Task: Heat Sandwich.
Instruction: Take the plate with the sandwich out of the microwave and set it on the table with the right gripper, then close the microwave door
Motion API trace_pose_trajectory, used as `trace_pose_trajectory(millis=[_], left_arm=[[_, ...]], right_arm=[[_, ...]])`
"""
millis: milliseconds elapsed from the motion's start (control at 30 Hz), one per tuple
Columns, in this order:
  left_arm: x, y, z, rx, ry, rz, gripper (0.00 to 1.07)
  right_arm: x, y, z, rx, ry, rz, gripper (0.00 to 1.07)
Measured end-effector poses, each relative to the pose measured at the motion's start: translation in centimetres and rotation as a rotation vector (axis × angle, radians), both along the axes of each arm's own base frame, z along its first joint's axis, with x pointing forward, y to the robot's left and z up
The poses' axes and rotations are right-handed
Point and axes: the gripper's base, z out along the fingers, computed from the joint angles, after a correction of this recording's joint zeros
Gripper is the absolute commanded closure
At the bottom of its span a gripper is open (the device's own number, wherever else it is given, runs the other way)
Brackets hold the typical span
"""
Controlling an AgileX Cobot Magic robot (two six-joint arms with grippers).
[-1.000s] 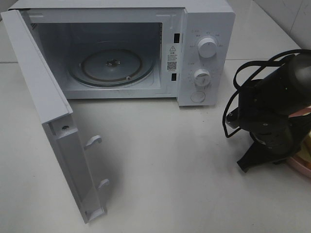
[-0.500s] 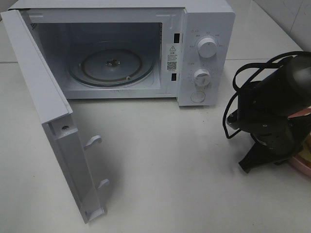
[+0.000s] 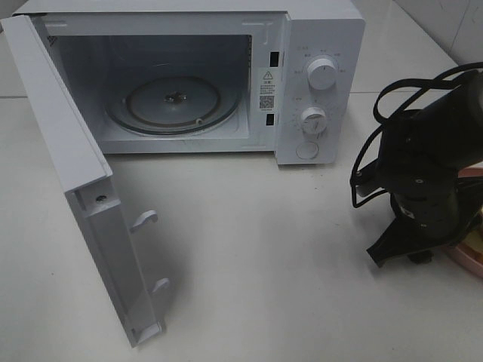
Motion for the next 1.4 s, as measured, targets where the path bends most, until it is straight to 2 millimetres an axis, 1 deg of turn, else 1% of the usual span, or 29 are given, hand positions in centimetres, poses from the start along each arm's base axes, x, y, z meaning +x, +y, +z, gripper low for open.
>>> trace_pose_trajectory(millis=[33, 67, 100, 167, 200, 233, 267, 367, 400, 433, 500, 567, 600, 667, 700, 733, 767, 833, 867, 900, 933, 967, 1000, 1100, 1167, 1200, 1300, 1333, 1400], left_arm=[[0.0, 0.0, 0.0, 0.000, 0.000, 0.000, 0.09], [0.0, 0.0, 0.0, 0.000, 0.000, 0.000, 0.09], [0.0, 0.0, 0.0, 0.000, 0.000, 0.000, 0.09], [0.0, 0.0, 0.0, 0.000, 0.000, 0.000, 0.09], [0.0, 0.0, 0.0, 0.000, 0.000, 0.000, 0.09], [0.0, 0.0, 0.0, 0.000, 0.000, 0.000, 0.09], [0.0, 0.0, 0.0, 0.000, 0.000, 0.000, 0.09], [0.0, 0.0, 0.0, 0.000, 0.000, 0.000, 0.09], [0.0, 0.0, 0.0, 0.000, 0.000, 0.000, 0.09], [0.0, 0.0, 0.0, 0.000, 0.000, 0.000, 0.09], [0.0, 0.0, 0.0, 0.000, 0.000, 0.000, 0.09], [0.0, 0.0, 0.0, 0.000, 0.000, 0.000, 0.09], [0.0, 0.0, 0.0, 0.000, 0.000, 0.000, 0.09], [0.0, 0.0, 0.0, 0.000, 0.000, 0.000, 0.09], [0.0, 0.0, 0.0, 0.000, 0.000, 0.000, 0.09], [0.0, 0.0, 0.0, 0.000, 0.000, 0.000, 0.09], [0.0, 0.0, 0.0, 0.000, 0.000, 0.000, 0.09], [0.0, 0.0, 0.0, 0.000, 0.000, 0.000, 0.09], [0.0, 0.0, 0.0, 0.000, 0.000, 0.000, 0.09], [0.0, 0.0, 0.0, 0.000, 0.000, 0.000, 0.09], [0.0, 0.0, 0.0, 0.000, 0.000, 0.000, 0.09], [0.0, 0.0, 0.0, 0.000, 0.000, 0.000, 0.09], [0.0, 0.0, 0.0, 0.000, 0.000, 0.000, 0.09], [0.0, 0.0, 0.0, 0.000, 0.000, 0.000, 0.09], [0.0, 0.0, 0.0, 0.000, 0.000, 0.000, 0.09], [0.0, 0.0, 0.0, 0.000, 0.000, 0.000, 0.09], [0.0, 0.0, 0.0, 0.000, 0.000, 0.000, 0.09], [0.0, 0.0, 0.0, 0.000, 0.000, 0.000, 0.09], [0.0, 0.0, 0.0, 0.000, 0.000, 0.000, 0.09]], right_arm=[[-0.1, 0.1, 0.6, 0.026, 0.001, 0.003, 0.37], [-0.2, 0.2, 0.9, 0.037, 0.001, 0.004, 0.34], [-0.2, 0.2, 0.9, 0.037, 0.001, 0.004, 0.34], [-0.4, 0.3, 2.0, 0.068, -0.003, 0.014, 0.26], [-0.5, 0.3, 2.4, 0.078, -0.006, 0.018, 0.26], [-0.6, 0.3, 2.9, 0.091, -0.010, 0.023, 0.26], [-0.6, 0.3, 2.9, 0.091, -0.010, 0.023, 0.26], [-1.1, 0.5, 4.8, 0.148, -0.022, 0.044, 0.27], [-1.1, 0.5, 4.8, 0.148, -0.022, 0.044, 0.27], [-1.2, 0.5, 5.3, 0.165, -0.024, 0.050, 0.27], [-1.8, 0.5, 6.8, 0.203, -0.023, 0.065, 0.28], [-2.0, 0.5, 7.2, 0.213, -0.021, 0.068, 0.28], [-2.5, 0.5, 8.3, 0.245, -0.028, 0.073, 0.29], [-3.2, 0.4, 9.5, 0.272, -0.034, 0.085, 0.29], [-3.2, 0.4, 9.5, 0.272, -0.034, 0.085, 0.29], [-3.4, 0.4, 9.9, 0.284, -0.038, 0.092, 0.29], [-4.1, 0.2, 11.1, 0.305, -0.048, 0.098, 0.29], [-4.8, -0.1, 12.2, 0.317, -0.055, 0.106, 0.29], [-4.8, -0.1, 12.2, 0.317, -0.055, 0.106, 0.29], [-5.6, -0.5, 13.4, 0.325, -0.064, 0.113, 0.29], [-6.0, -0.7, 13.9, 0.330, -0.068, 0.112, 0.29], [-6.4, -0.9, 14.4, 0.332, -0.070, 0.118, 0.30], [-6.4, -0.9, 14.4, 0.332, -0.070, 0.118, 0.30], [-8.1, -1.6, 16.3, 0.361, -0.100, 0.121, 0.31], [-8.5, -1.8, 16.7, 0.367, -0.107, 0.122, 0.31], [-9.4, -2.2, 17.6, 0.388, -0.123, 0.131, 0.31], [-10.7, -2.7, 18.7, 0.415, -0.138, 0.141, 0.31], [-10.7, -2.7, 18.7, 0.415, -0.138, 0.141, 0.31], [-12.1, -3.1, 19.6, 0.450, -0.155, 0.152, 0.31]])
